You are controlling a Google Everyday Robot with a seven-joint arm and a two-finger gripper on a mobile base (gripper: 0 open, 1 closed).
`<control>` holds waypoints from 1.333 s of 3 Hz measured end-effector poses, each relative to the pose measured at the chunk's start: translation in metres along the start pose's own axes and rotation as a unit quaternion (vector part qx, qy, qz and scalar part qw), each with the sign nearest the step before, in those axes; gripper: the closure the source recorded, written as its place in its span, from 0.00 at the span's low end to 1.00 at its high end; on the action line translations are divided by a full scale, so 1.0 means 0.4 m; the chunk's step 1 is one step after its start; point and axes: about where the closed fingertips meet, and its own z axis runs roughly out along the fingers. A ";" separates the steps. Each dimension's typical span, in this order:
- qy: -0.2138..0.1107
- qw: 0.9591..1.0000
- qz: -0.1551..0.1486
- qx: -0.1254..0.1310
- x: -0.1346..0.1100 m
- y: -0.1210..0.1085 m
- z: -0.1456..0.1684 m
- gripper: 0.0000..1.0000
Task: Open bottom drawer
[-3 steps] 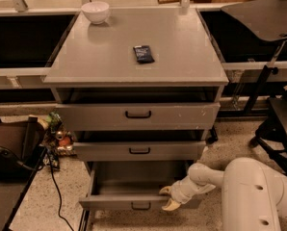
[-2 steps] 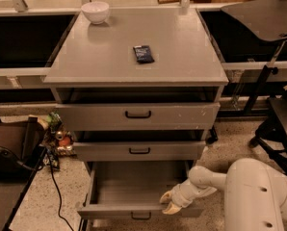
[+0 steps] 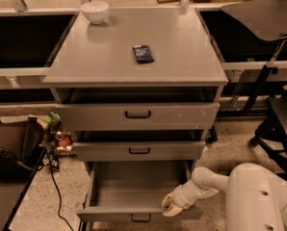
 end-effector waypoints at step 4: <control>-0.018 1.000 0.002 -0.020 -0.019 0.015 0.006 1.00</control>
Offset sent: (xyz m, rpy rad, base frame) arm -0.0228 0.0103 -0.0053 0.0954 0.1396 0.0659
